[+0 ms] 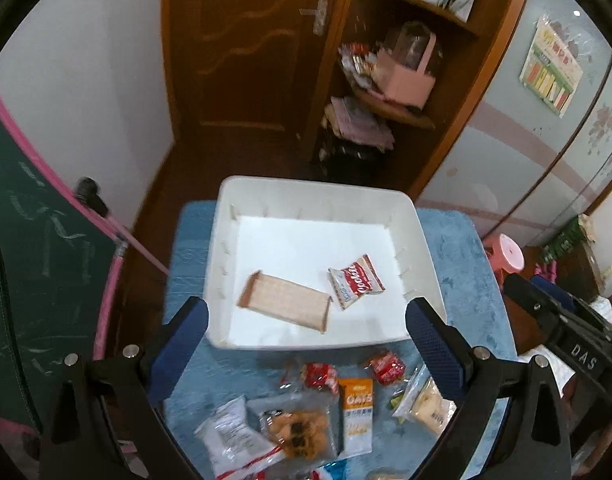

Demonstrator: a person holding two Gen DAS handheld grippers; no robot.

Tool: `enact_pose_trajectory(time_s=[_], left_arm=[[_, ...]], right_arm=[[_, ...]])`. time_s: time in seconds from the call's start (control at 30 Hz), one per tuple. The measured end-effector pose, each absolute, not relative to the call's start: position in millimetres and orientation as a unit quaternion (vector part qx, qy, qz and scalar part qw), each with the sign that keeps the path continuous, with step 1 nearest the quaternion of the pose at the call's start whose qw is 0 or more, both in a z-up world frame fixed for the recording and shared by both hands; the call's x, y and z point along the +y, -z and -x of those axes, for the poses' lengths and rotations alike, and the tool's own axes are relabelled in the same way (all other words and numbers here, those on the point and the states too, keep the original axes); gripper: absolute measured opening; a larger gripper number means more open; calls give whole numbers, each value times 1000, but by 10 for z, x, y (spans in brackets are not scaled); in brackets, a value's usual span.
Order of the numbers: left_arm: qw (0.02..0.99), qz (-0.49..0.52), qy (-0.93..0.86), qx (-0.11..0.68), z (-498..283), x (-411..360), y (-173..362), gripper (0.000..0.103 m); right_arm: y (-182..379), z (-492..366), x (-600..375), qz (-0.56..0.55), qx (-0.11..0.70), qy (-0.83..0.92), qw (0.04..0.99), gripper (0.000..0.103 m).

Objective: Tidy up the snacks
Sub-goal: 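Move both tools back over the remaining snacks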

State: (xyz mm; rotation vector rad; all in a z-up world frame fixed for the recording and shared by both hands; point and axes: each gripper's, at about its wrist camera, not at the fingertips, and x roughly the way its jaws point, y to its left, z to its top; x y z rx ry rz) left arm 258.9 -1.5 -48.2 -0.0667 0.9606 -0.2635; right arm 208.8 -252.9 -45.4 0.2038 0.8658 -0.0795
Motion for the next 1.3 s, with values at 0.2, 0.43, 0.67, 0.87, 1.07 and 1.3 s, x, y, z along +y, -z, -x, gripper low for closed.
enact_pose_trajectory(time_s=[0.2, 0.43, 0.67, 0.87, 1.07, 1.3], left_arm=[[901, 29, 90, 423, -1839, 178, 212, 99], [915, 26, 60, 398, -984, 260, 80, 99], [924, 18, -3, 381, -415, 290, 85, 98], [914, 25, -27, 403, -105, 372, 290, 98], [903, 20, -35, 427, 60, 390, 494, 98], [894, -4, -35, 446, 163, 368, 760, 98]], right_arm=[[232, -1529, -2513, -102, 394, 11, 913, 64], [80, -817, -2488, -64, 375, -23, 924, 66], [99, -230, -2524, -60, 361, -47, 929, 76], [278, 78, -2500, -58, 373, -75, 923, 76], [476, 213, -2500, -71, 402, -76, 910, 76], [878, 158, -2537, -107, 465, -48, 878, 76]])
